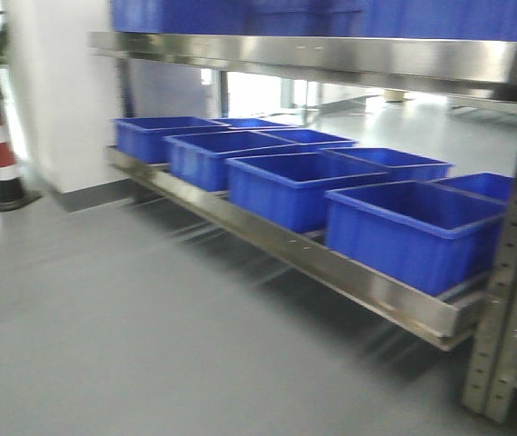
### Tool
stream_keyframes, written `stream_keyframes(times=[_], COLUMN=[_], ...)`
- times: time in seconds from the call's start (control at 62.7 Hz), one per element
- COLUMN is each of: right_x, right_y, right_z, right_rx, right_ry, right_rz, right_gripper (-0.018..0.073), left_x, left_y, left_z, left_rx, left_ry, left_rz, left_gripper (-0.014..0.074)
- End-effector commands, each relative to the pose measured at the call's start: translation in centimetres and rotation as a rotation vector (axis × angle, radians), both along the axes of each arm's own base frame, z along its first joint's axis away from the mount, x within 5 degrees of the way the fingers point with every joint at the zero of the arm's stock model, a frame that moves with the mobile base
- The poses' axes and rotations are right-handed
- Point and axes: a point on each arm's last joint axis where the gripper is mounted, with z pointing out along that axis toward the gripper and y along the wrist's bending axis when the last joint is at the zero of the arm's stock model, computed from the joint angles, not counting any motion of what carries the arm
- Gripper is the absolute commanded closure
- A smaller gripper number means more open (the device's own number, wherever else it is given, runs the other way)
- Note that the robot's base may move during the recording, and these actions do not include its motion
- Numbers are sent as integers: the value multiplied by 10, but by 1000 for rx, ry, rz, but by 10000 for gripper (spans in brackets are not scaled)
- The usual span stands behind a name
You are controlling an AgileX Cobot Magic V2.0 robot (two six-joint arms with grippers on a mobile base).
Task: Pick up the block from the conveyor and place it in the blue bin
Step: 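Drive toward the steel shelf rack of blue bins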
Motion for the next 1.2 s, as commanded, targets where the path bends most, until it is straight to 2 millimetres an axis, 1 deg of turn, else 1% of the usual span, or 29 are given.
stream_keyframes(times=[0.0,1.18], right_x=[-2,-2], right_y=[-1,-1], right_z=[3,3], right_rx=[2,2], right_ry=[-30,-30], right_rz=[-6,-6], right_gripper=[721,721], left_x=[-1,-1], left_y=[0,0], left_z=[1,1], left_rx=[-13,-13], left_ry=[-24,-24], left_rz=[-1,-1], left_gripper=[708,708])
